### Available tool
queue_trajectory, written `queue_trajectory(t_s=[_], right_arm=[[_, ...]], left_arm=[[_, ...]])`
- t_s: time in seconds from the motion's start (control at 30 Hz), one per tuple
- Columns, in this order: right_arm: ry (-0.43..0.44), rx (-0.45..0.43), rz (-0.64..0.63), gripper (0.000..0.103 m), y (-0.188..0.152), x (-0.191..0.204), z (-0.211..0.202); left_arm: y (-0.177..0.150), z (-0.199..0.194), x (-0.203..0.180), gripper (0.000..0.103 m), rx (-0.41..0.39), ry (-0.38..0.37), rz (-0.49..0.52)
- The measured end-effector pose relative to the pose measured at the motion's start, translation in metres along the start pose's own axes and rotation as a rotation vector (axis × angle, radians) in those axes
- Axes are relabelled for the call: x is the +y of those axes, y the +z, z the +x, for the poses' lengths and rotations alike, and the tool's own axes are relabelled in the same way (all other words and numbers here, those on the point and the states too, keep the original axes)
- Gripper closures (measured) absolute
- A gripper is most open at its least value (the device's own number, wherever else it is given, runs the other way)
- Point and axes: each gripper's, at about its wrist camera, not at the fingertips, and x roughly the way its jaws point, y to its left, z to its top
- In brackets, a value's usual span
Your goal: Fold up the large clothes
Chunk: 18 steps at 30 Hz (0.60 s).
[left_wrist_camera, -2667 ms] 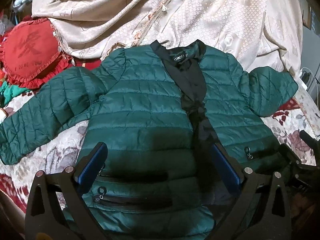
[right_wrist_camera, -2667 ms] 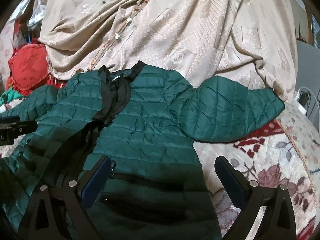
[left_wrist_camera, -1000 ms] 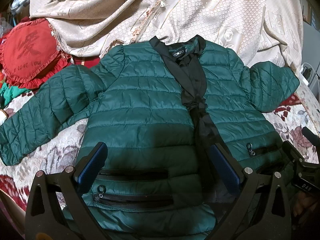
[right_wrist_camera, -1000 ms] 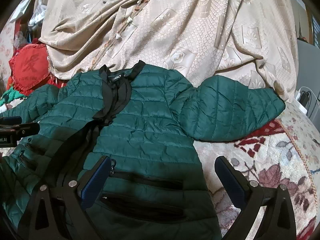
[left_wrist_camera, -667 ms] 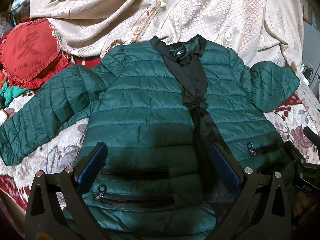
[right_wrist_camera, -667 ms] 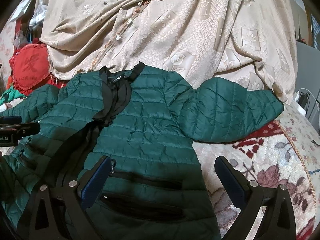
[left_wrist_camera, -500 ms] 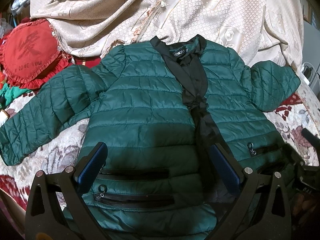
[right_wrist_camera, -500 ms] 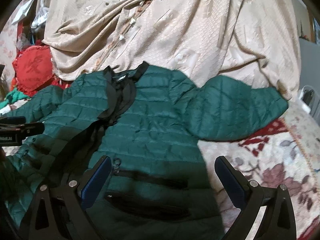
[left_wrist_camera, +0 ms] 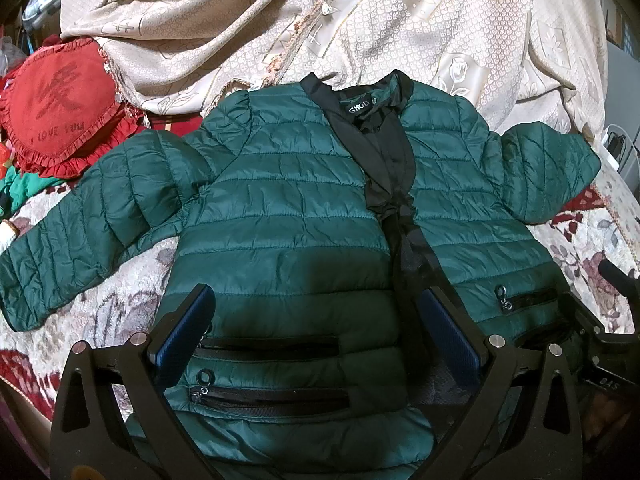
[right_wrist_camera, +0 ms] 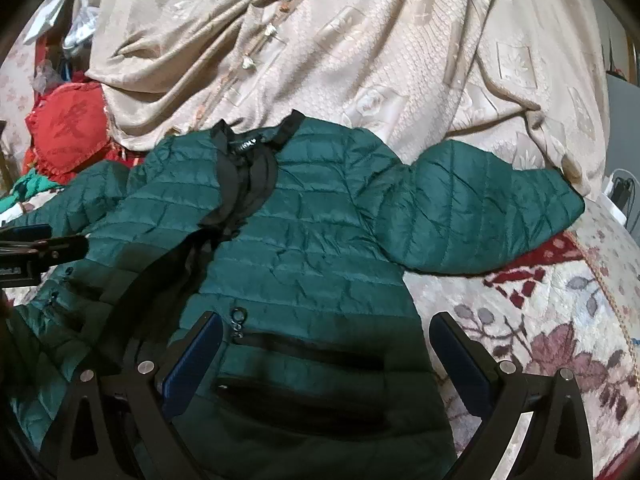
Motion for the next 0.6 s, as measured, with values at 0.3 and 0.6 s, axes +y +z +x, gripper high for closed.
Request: queue_trajectory(t_s=[0.3,0.6], right_arm=[[-0.024,0.001,-0.039,0.000,-0.0023,0.0058,0.0021],[-0.030,0.004,-0.041,0.001,-0.0028,0.0062,0.0020]], left_arm=[[-0.0007,0.0003,0.0022,0.000,0.000,-0.001,-0.001],[-0.0007,0.0003,0.0020,0.000,0.000,0.000,0.001]])
